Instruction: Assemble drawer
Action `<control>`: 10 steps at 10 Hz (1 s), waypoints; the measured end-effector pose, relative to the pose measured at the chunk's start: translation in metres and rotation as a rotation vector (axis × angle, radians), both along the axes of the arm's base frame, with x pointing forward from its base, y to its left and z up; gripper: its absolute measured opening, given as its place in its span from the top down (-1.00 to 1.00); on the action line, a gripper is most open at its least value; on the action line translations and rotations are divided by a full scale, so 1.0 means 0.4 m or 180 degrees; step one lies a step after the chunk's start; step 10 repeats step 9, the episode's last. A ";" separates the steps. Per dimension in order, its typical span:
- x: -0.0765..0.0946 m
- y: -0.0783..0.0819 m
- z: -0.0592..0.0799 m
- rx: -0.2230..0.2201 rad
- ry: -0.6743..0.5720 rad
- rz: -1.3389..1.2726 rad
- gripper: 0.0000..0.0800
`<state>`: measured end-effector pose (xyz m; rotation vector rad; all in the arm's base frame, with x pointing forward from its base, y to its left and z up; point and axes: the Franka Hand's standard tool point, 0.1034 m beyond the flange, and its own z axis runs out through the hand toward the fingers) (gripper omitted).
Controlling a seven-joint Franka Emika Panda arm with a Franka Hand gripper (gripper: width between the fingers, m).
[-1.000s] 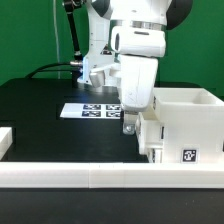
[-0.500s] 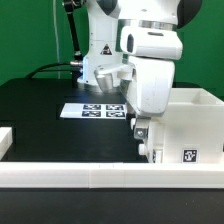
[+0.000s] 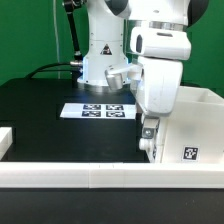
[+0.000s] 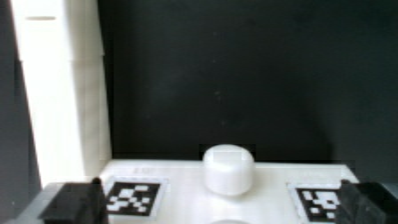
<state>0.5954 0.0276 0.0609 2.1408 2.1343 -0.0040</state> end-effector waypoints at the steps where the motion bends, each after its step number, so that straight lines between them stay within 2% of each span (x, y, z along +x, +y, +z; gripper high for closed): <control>1: 0.003 -0.022 0.004 -0.0021 -0.0010 -0.0036 -0.62; 4: 0.010 -0.091 0.040 -0.0054 -0.0154 -0.0132 -0.62; 6: -0.016 -0.137 0.055 0.0024 -0.0372 -0.0223 -0.62; 7: -0.039 -0.154 0.044 0.0057 -0.0378 -0.0301 -0.62; 10: -0.038 -0.152 0.043 0.0050 -0.0359 -0.0297 -0.62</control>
Offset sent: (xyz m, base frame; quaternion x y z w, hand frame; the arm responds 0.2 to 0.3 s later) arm -0.0123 -0.0382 0.0218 -0.0473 -0.0169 0.0187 0.9986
